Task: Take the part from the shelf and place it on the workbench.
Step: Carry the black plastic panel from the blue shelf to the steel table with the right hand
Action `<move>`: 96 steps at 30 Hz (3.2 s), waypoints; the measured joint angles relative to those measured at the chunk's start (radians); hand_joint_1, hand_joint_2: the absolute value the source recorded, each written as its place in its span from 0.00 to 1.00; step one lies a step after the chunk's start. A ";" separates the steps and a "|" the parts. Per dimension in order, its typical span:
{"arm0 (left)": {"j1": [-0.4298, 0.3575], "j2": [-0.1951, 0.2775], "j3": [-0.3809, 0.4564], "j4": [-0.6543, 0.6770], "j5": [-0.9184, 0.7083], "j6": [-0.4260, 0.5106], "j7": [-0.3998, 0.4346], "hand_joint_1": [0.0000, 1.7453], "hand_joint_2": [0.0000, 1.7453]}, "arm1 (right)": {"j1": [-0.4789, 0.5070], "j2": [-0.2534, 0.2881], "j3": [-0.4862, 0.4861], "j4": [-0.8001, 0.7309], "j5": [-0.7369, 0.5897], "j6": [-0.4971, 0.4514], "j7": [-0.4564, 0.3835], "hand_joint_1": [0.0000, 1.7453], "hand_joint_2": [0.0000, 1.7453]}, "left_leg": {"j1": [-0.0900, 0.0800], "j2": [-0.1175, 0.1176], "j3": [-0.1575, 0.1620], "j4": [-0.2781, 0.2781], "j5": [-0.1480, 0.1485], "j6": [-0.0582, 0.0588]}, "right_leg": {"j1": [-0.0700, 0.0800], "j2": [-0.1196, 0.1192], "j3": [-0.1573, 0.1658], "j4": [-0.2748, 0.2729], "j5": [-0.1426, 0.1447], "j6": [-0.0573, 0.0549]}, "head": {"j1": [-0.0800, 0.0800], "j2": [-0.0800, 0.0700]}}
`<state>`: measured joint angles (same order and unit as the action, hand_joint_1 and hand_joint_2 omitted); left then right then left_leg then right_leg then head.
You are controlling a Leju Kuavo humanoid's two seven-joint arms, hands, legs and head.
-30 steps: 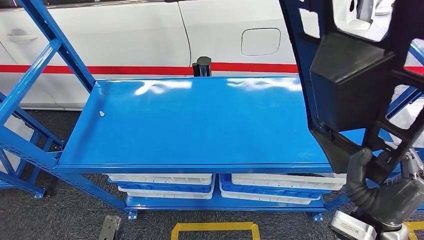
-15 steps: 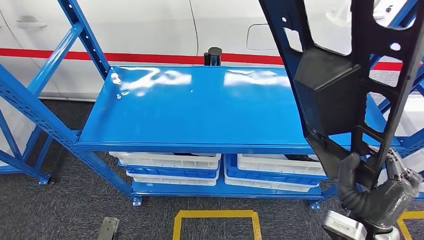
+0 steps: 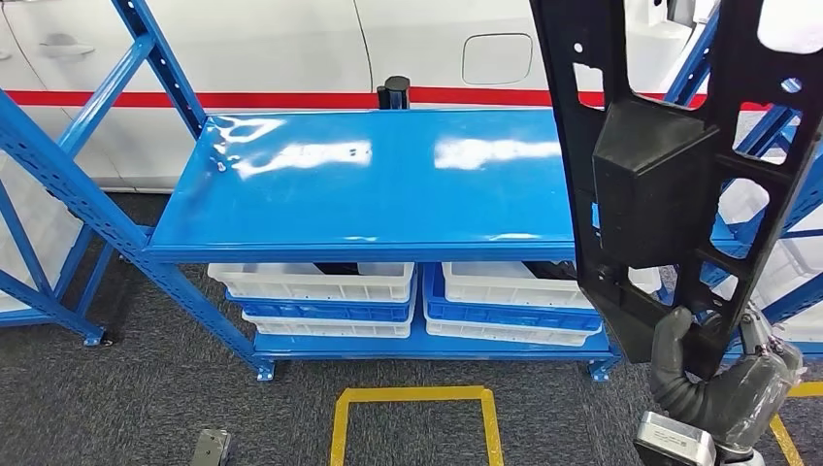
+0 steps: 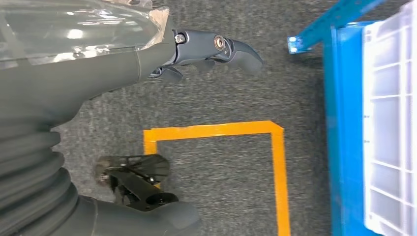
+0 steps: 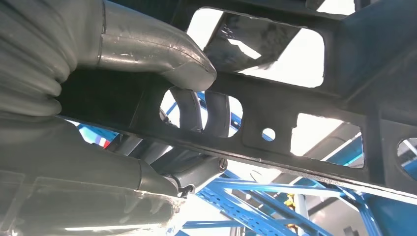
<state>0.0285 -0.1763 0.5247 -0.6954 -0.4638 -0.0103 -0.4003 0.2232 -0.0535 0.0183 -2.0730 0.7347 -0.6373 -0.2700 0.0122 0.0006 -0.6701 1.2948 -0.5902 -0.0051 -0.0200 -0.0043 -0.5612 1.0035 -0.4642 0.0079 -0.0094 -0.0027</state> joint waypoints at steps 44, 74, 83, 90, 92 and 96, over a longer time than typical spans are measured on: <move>0.024 0.001 0.042 -0.008 0.041 0.031 -0.024 0.00 1.00 | 0.050 0.026 -0.029 -0.008 -0.194 0.049 -0.060 1.00 1.00 | -0.015 0.007 0.117 -0.317 0.139 0.068 | 0.001 -0.001 -0.104 0.251 -0.137 0.041 | 0.009 0.000; 0.048 0.028 0.068 -0.004 0.076 0.051 -0.077 0.00 1.00 | 0.136 -0.030 -0.029 0.022 -0.313 -0.056 -0.128 1.00 1.00 | -0.023 0.006 0.134 -0.322 0.125 0.077 | 0.005 -0.001 -0.101 0.216 -0.124 0.036 | 0.010 0.000; 0.047 0.029 0.055 0.003 0.071 0.047 -0.079 0.00 1.00 | 0.151 -0.041 -0.032 0.015 -0.313 -0.058 -0.130 1.00 1.00 | -0.026 0.013 0.024 -0.299 0.232 0.044 | 0.011 0.002 0.169 -0.060 -0.101 0.047 | 0.007 0.000; 0.040 0.041 0.023 0.031 0.074 0.053 -0.083 0.00 1.00 | 0.164 -0.036 -0.046 0.009 -0.306 -0.058 -0.131 1.00 1.00 | -0.004 0.001 -0.020 -0.033 0.004 0.008 | 0.002 -0.007 0.077 -0.047 -0.020 -0.003 | -0.002 0.000; 0.036 0.045 0.013 0.040 0.077 0.057 -0.086 0.00 1.00 | 0.166 -0.036 -0.048 0.008 -0.307 -0.058 -0.133 1.00 1.00 | 0.003 0.001 0.011 -0.001 0.047 0.003 | 0.003 -0.006 0.041 -0.035 0.003 0.002 | -0.002 0.000; 0.024 0.052 -0.012 0.052 0.086 0.069 -0.094 0.00 1.00 | 0.169 -0.036 -0.057 0.004 -0.311 -0.059 -0.137 1.00 1.00 | 0.010 -0.006 0.195 -0.237 0.061 0.001 | 0.005 -0.007 -0.023 0.003 0.033 0.026 | -0.001 0.000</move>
<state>0.0524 -0.1247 0.5127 -0.6435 -0.3774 0.0583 -0.4944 0.3925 -0.0897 -0.0383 -2.0688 0.4235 -0.6958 -0.4068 0.0225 -0.0057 -0.4753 1.0574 -0.5290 -0.0042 -0.0148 -0.0112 -0.5838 1.0068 -0.4309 0.0336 -0.0105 -0.0027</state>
